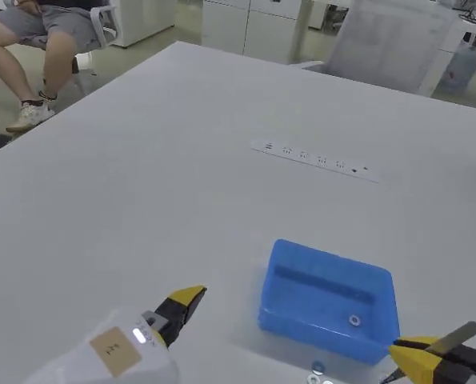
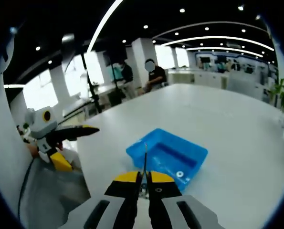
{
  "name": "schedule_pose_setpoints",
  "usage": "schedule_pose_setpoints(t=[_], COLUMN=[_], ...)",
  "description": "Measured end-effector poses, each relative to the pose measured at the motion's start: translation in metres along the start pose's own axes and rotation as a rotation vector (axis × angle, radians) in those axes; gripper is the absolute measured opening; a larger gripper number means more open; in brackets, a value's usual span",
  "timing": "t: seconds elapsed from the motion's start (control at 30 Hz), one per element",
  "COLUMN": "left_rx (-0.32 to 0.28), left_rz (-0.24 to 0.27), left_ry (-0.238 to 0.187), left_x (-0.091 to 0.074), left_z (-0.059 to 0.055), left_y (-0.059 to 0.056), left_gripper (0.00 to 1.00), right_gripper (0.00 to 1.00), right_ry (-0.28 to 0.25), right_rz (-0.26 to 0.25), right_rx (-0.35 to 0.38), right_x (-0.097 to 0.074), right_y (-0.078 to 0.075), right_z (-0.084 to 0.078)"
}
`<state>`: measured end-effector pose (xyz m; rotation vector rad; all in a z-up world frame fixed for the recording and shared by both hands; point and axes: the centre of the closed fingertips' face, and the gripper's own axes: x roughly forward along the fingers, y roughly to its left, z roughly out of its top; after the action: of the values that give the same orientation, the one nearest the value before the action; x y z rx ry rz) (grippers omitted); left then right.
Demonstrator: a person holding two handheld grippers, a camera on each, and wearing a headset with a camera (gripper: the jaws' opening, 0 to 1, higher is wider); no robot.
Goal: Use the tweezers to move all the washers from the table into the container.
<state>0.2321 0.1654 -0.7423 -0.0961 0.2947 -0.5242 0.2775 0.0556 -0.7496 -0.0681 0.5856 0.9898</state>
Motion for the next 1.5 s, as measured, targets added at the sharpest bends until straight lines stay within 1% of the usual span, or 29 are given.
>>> schedule_pose_setpoints(t=[0.1,0.2,0.27,0.33,0.4,0.47,0.53,0.6,0.63,0.7,0.73,0.83,1.07,1.17,1.27,1.33,1.5], left_rx=[-0.010,-0.011,-0.012,-0.014,-0.017,-0.022,-0.031,-0.024,-0.024,-0.022,-0.022,-0.024,-0.016,-0.011,-0.010,-0.014,-0.011], left_rz=[-0.003,-0.002,-0.002,-0.003,-0.003,-0.002,-0.002,-0.001,-0.002,0.002,0.002,0.003,0.003,-0.002,-0.001,-0.001,0.000], left_ry=[-0.003,0.007,0.008,0.008,0.010,0.006,0.010,0.008,0.011,0.021,0.020,0.022,0.035,0.043,0.043,0.039,0.046], left_x=[0.000,0.000,0.000,0.000,0.000,0.000,0.000,0.000,0.000,0.000,0.001,0.001,0.001,0.001,0.001,0.001,0.001], left_z=[0.000,-0.002,-0.002,-0.002,-0.003,-0.002,-0.003,-0.003,-0.003,-0.005,-0.005,-0.005,-0.008,-0.009,-0.009,-0.009,-0.010], left_y=[0.000,0.000,0.001,0.000,0.000,0.001,0.001,0.001,0.001,0.002,0.002,0.002,0.003,0.001,0.002,0.002,0.002], left_gripper=[0.95,0.94,0.94,0.94,0.93,0.92,0.92,0.92,0.92,0.91,0.91,0.91,0.90,0.89,0.89,0.89,0.89], right_gripper=[0.03,0.03,0.03,0.03,0.03,0.03,0.03,0.03,0.03,0.03,0.03,0.03,0.03,0.03,0.03,0.03,0.03], right_ry=[-0.004,-0.002,-0.014,-0.030,-0.034,-0.036,-0.048,-0.047,-0.038,-0.038,-0.034,-0.027,-0.020,-0.019,0.000,0.005,0.014], right_rz=[-0.004,-0.007,-0.008,-0.010,-0.018,-0.032,-0.045,-0.063,-0.070,-0.077,-0.075,-0.078,-0.080,-0.080,-0.075,-0.078,-0.074], right_rx=[0.008,0.015,0.029,0.054,0.066,0.078,0.117,0.142,0.148,0.159,0.183,0.200,0.189,0.179,0.125,0.123,0.105], right_x=[0.010,0.021,0.026,0.032,0.039,0.044,0.051,0.056,0.060,0.063,0.066,0.071,0.082,0.085,0.088,0.088,0.088], right_y=[-0.003,-0.008,-0.012,-0.017,-0.026,-0.034,-0.045,-0.056,-0.060,-0.066,-0.068,-0.070,-0.072,-0.072,-0.070,-0.070,-0.069], right_z=[0.005,0.009,0.013,0.018,0.021,0.021,0.020,0.017,0.014,0.012,0.010,0.006,0.003,0.004,0.002,0.001,-0.001])
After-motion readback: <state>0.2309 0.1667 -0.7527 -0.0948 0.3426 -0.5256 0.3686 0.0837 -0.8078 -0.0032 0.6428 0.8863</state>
